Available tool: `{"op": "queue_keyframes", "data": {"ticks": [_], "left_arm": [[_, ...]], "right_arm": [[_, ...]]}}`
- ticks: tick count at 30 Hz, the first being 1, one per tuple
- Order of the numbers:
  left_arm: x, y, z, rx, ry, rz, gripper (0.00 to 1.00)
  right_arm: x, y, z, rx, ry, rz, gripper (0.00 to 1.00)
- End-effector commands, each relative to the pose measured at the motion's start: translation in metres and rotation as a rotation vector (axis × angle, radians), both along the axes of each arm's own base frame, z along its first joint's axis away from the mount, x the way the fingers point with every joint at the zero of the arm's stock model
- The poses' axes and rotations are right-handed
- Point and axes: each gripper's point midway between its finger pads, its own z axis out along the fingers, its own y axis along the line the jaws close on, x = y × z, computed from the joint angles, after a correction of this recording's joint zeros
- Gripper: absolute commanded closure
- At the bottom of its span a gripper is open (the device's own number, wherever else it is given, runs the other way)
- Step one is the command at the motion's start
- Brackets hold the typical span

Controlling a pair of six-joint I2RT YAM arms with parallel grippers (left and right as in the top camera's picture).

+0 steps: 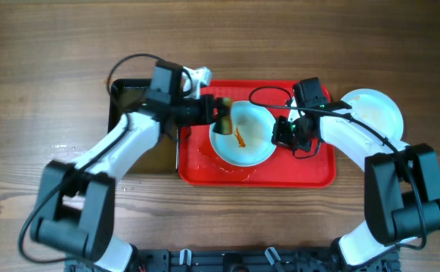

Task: Clean dirty plates on tray and stack at the side
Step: 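Wipe the sauce on the center plate with the sponge, right gripper holding rim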

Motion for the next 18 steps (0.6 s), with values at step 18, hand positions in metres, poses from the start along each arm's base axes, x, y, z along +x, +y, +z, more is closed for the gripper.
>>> {"op": "queue_keyframes", "data": {"ticks": [18], "left_arm": [[0.0,-0.008,-0.108,0.223,0.169,0.151,0.96]], "right_arm": [[-0.005,0.0,-0.009,-0.013,0.015,0.026,0.96]]}}
